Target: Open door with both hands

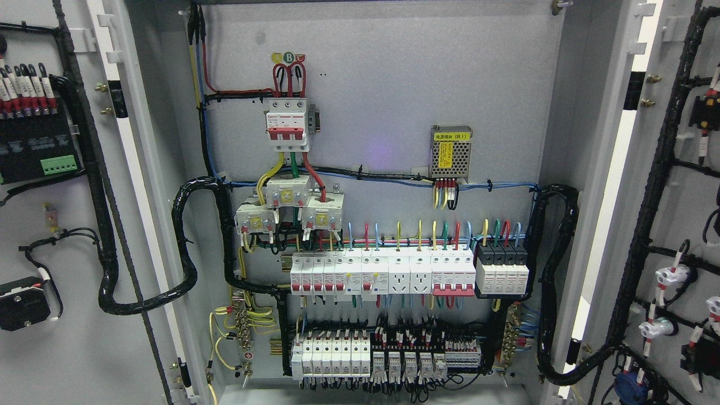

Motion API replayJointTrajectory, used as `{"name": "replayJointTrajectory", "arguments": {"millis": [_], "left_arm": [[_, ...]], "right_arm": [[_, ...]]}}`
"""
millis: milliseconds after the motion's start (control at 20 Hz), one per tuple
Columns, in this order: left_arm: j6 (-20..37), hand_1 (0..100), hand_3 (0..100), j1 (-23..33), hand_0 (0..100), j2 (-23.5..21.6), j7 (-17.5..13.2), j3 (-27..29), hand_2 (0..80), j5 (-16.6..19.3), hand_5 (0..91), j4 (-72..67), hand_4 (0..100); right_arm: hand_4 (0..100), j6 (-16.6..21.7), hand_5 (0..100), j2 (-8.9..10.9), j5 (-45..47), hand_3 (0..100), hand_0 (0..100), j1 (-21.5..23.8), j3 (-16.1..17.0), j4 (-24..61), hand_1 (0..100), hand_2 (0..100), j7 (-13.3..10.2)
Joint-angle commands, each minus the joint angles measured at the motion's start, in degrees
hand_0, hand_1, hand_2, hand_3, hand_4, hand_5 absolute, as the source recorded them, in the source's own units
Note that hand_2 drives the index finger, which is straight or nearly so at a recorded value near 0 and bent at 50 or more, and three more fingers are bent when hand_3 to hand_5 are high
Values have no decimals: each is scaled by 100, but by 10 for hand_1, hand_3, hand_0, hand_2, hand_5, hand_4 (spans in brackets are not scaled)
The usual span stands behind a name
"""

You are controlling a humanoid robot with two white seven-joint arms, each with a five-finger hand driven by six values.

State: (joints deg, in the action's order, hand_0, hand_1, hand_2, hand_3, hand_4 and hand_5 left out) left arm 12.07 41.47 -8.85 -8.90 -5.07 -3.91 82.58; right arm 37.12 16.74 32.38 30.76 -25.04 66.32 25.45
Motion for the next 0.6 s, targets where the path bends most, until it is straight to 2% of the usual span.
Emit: {"name": "replayJointTrajectory", "arguments": {"millis": [0,100,200,351,451,551], "left_arm": [[32,0,0,-656,0,85,-6,129,0,-92,0,-3296,0],[32,0,0,-1236,0,338,-15,181,0,-101,0,-4377,0],[50,0,0,-1632,0,506,-50,392,0,-40,0,-5240,0],[58,0,0,-2265,0,726,-50,436,0,-31,0,-6278,0],[59,0,0,-2555,0,849,-33,436,0,-31,0,-6858,0],[59,0,0,-2810,0,928,-24,436,0,-31,0,-7368,0]], "right_arm": [[0,-47,0,-320,-22,0,382,-87,148,-2253,0,0,21],[0,-73,0,-355,-30,0,382,-306,148,-2823,0,0,21],[0,-73,0,-522,-30,0,382,-666,157,-3613,0,0,12],[0,-160,0,-864,-48,0,382,-1307,551,-4888,0,0,12],[0,-458,0,-997,-74,0,382,-1554,789,-5347,0,0,-31],[0,-1028,0,-1006,-101,0,382,-1678,799,-5489,0,0,-250]]}}
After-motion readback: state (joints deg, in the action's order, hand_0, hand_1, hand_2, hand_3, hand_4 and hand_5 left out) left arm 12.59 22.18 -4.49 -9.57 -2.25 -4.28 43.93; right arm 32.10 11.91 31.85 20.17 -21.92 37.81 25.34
